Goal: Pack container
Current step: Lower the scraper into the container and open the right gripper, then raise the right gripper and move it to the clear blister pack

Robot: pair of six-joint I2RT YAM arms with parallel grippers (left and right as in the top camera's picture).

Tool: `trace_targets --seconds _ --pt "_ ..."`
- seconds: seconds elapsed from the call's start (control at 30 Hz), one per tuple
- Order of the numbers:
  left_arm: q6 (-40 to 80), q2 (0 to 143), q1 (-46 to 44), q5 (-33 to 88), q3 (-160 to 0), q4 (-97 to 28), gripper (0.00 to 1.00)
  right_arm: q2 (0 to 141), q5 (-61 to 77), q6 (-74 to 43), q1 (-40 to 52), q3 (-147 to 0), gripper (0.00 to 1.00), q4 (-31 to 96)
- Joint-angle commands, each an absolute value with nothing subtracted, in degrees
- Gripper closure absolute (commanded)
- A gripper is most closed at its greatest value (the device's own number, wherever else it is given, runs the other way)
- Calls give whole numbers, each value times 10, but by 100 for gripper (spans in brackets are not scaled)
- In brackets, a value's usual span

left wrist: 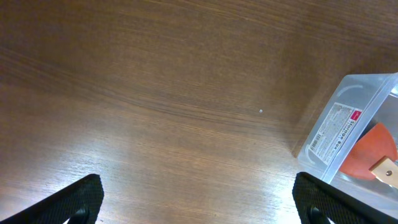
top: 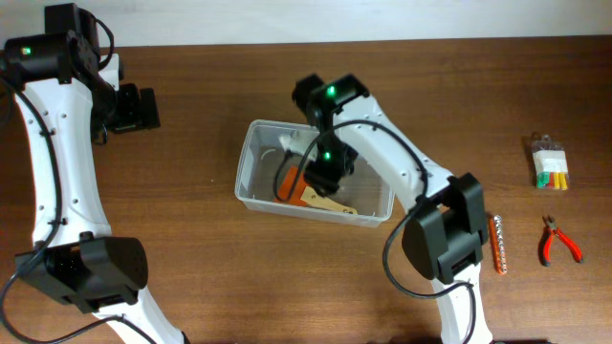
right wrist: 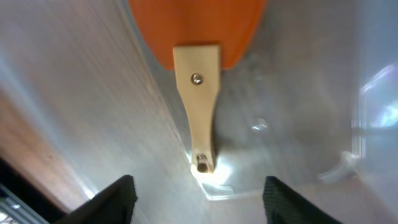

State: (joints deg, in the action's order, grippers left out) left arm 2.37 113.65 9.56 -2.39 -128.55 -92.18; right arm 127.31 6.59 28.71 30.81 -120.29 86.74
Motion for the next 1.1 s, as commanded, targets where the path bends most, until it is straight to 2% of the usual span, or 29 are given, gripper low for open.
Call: trace_targets --seconds 0.0,0.07,0.13,0.23,0.33,0.43,0.53,0.73,0.97,1.07 --pt "17 1134 99 -28 -1291 -922 1 1270 71 249 310 -1306 26 894" --pt "17 1134 99 -28 -1291 -922 1 1270 71 240 310 -1369 17 918" --pt "17 1134 99 -28 -1291 -922 1 1270 69 229 309 -1421 1 939" --pt "17 1134 99 -28 -1291 -922 1 1270 44 162 298 -1497 1 965" --pt "17 1134 99 -28 -1291 -922 1 1267 -43 41 275 -1549 1 973" --pt "17 1134 99 -28 -1291 -922 1 1255 -133 -88 233 -1562 1 973" --pt "17 1134 99 -28 -1291 -922 1 1242 -139 -135 174 -1562 1 973" --pt "17 1134 99 -28 -1291 -922 1 1229 -105 -136 28 -1562 1 973" --pt "17 1134 99 -28 -1291 -922 1 1230 -101 109 -113 -1550 2 973" --pt "17 1134 99 -28 -1291 -922 1 1230 -89 116 -167 -1549 1 970"
